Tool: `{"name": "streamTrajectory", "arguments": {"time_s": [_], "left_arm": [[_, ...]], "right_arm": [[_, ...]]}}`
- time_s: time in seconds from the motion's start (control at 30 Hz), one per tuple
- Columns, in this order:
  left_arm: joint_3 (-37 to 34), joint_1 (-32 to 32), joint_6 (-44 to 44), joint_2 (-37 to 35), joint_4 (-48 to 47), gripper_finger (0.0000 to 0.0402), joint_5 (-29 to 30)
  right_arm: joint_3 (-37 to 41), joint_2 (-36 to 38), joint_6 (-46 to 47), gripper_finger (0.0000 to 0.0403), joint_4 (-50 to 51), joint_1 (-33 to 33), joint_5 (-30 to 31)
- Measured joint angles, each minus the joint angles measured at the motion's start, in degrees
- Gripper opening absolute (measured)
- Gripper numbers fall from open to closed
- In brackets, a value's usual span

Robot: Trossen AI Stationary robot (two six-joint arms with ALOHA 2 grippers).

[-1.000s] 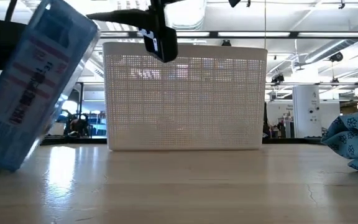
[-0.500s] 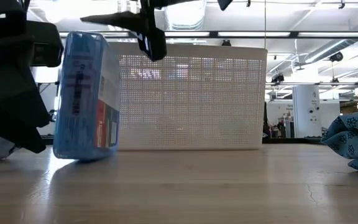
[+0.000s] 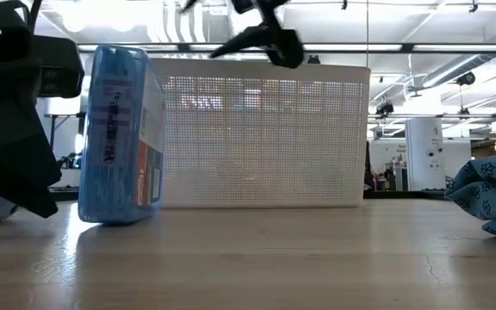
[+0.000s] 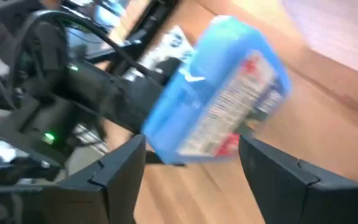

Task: Pick & place medical supplies in basket/bin
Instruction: Put the blue first aid kit into the white bin

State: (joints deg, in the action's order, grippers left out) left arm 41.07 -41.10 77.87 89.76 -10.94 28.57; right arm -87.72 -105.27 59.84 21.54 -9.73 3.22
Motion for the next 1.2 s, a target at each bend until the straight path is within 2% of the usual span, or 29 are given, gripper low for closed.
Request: {"name": "streamTrajectory", "arguments": {"time_s": [0.17, 0.3, 0.43, 0.7, 0.87, 1.0, 1.2], "left_arm": [[-0.16, 0.0, 0.02, -0.02, 0.94, 0.0349, -0.06], [-0.12, -0.02, 0.04, -0.02, 2.34, 0.0349, -0.13], [-0.05, -0.04, 0.18, -0.02, 3.43, 0.0349, -0.14], [0.03, -0.04, 0.11, -0.07, 3.95, 0.0349, 0.67], [-0.03, -0.09, 0.0, -0.07, 4.26, 0.0349, 1.93], [-0.12, -0.22, -0.11, -0.07, 4.34, 0.0349, 1.93], [-0.23, -1.13, -0.37, -0.07, 3.78, 0.0349, 1.93]], "right_arm": [[-2.66, -5.31, 2.32, 0.0291, -3.17, 0.81, -1.34], [-7.44, -10.34, 5.62, 0.0335, -0.13, 1.62, -6.28], [-14.15, -13.13, 4.93, 0.0364, 4.9, 2.01, -6.39], [-31.27, -20.45, 1.41, 0.037, 20.73, 3.64, -4.84], [-40.31, -26.62, 1.35, 0.037, 26.8, 4.56, -9.34], [-46.72, -30.66, 0.96, 0.037, 30.82, 4.66, -10.5], [-46.69, -31.33, 0.22, 0.0369, 34.83, 5.47, -12.33]]}}
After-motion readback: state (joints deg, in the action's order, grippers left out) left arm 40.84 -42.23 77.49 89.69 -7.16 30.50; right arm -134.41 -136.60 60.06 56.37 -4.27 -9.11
